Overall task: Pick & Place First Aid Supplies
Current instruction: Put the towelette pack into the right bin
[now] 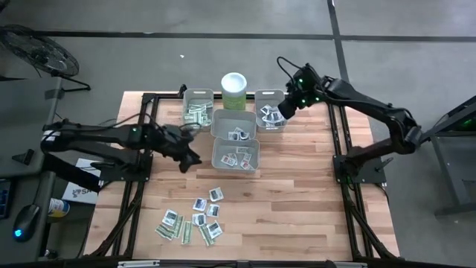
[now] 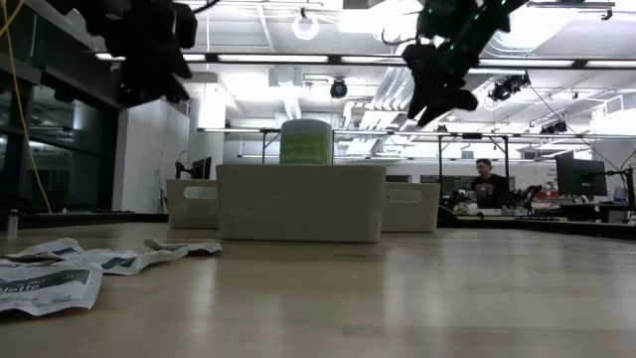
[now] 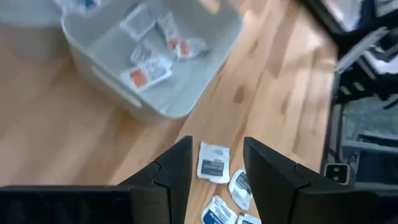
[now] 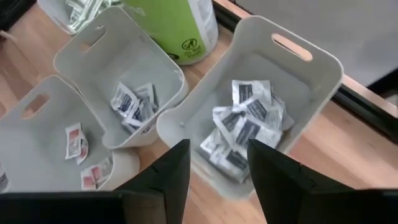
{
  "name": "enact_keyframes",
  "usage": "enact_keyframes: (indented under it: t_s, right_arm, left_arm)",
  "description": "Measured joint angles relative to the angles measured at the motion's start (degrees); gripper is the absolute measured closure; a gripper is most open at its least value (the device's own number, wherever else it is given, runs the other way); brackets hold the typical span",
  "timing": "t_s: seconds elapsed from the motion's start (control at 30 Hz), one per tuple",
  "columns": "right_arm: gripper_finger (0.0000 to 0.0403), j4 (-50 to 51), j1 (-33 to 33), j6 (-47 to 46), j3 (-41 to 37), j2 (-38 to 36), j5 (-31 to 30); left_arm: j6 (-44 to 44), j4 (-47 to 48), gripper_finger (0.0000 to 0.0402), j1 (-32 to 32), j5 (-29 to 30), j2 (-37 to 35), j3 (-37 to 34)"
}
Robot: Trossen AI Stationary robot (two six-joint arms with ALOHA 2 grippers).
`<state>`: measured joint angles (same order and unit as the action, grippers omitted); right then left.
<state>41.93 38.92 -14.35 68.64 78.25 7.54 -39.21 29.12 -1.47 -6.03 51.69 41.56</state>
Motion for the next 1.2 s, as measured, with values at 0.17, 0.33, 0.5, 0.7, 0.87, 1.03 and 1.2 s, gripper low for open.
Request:
enact_keyframes:
  t_s: [0.17, 0.33, 0.5, 0.7, 0.87, 1.03, 1.2]
  right_arm:
    - [0.0249, 5.0, -4.0, -4.1, 0.0, -4.3, -4.8]
    - [0.0249, 10.1, -8.7, -8.7, 0.0, -7.4, -10.1]
    - [0.0249, 12.4, -13.3, -13.9, 0.0, -9.3, -14.0]
    - [0.0249, 12.8, -19.1, -17.9, 0.0, -9.3, -17.3]
    - [0.0249, 12.9, -23.0, -19.0, 0.0, -9.3, -19.7]
    - [0.0249, 14.9, -26.8, -17.8, 0.0, -9.3, -20.2]
    - [0.0249, 19.5, -30.9, -16.7, 0.0, -9.4, -23.4]
  left_arm:
    - [-14.9, -0.2, 0.0259, 6.5, 5.4, 6.5, 0.0]
    - [-32.2, -2.7, 0.0259, 10.8, 8.1, 13.3, 0.0]
    - [-39.4, -4.5, 0.0259, 12.9, 8.0, 19.3, 0.0]
    - [-43.1, -5.9, 0.0259, 15.3, 9.6, 24.8, 0.0]
    - [-47.4, -9.7, 0.0259, 17.0, 10.4, 29.1, 0.0]
    - [-53.1, -15.2, 0.0259, 19.3, 10.2, 32.6, 0.1]
    - [-59.2, -18.1, 0.0259, 21.4, 10.5, 35.1, 0.1]
